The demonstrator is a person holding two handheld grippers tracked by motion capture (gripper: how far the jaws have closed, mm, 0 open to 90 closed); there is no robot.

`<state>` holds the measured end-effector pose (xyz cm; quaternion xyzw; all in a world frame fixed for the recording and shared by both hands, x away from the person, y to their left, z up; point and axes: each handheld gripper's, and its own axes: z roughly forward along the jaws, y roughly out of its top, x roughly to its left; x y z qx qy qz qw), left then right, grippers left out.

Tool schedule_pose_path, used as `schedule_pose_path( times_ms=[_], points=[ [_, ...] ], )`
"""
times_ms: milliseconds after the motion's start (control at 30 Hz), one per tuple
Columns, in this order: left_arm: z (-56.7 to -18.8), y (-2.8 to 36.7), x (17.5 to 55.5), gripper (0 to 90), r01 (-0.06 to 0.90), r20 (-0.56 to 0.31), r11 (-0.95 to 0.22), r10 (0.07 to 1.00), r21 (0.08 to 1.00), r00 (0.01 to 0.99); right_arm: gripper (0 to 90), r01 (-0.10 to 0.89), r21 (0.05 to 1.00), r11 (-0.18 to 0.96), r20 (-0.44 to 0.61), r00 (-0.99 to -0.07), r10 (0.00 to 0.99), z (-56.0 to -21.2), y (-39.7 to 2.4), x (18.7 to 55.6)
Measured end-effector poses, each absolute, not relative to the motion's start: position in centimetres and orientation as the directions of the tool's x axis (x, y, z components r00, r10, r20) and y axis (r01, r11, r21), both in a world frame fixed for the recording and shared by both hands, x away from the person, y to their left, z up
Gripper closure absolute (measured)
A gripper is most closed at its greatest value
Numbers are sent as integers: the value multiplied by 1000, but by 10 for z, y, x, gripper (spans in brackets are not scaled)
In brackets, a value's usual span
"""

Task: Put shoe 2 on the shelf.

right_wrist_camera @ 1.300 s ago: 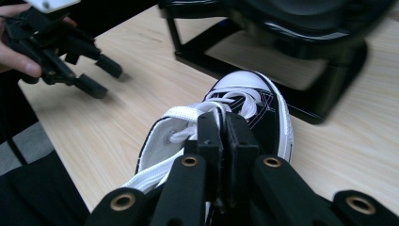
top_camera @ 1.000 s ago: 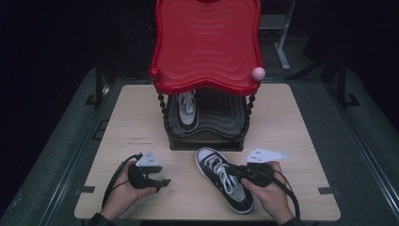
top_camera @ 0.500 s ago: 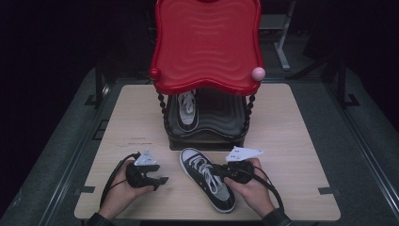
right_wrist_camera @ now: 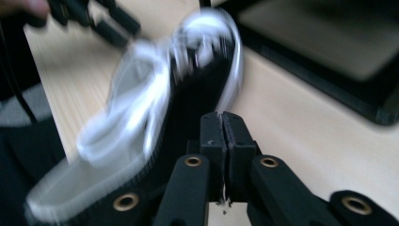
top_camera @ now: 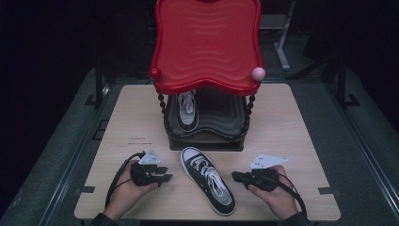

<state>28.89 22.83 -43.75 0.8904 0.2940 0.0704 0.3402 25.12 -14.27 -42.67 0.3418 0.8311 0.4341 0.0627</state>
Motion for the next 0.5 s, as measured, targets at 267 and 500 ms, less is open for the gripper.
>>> schedule_pose_path(
  times_ms=[267,500],
  points=[
    [-447,194,294,814,449,-75,-640,522,624,850,897,520,682,513,196,-807,557,-448,-128,250],
    [-449,183,300,811,443,-67,-647,519,621,852,898,513,677,527,204,-819,536,-448,-125,248]
  ],
)
